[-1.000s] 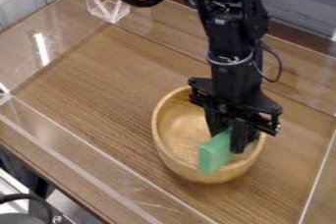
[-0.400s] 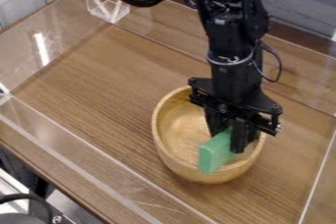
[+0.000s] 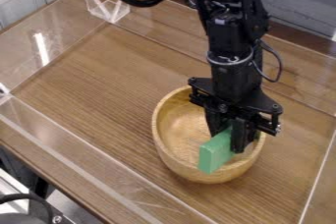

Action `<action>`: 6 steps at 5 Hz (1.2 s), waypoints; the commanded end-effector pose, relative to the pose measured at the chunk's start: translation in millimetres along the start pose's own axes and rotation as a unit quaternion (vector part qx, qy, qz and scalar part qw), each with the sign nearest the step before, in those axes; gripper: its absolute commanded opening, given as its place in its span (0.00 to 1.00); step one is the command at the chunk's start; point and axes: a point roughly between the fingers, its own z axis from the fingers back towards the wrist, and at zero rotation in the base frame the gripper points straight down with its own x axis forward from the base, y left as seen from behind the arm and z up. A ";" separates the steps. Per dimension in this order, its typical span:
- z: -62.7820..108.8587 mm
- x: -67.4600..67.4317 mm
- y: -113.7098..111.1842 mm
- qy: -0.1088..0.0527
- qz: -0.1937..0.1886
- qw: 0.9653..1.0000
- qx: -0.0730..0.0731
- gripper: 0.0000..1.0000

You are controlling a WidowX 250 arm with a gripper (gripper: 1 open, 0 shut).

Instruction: Remove the green block from inside the brown bowl and put it on the table

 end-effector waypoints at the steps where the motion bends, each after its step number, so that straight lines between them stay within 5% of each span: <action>1: 13.4 10.1 -3.3 -0.032 -0.001 0.999 -0.006 0.00; 3: 14.5 10.4 -1.7 -0.035 0.001 0.999 -0.006 0.00; 5: 51.3 6.7 2.3 -0.050 0.001 0.999 -0.016 0.00; 6: 85.6 8.1 23.7 -0.066 0.028 0.997 -0.010 0.00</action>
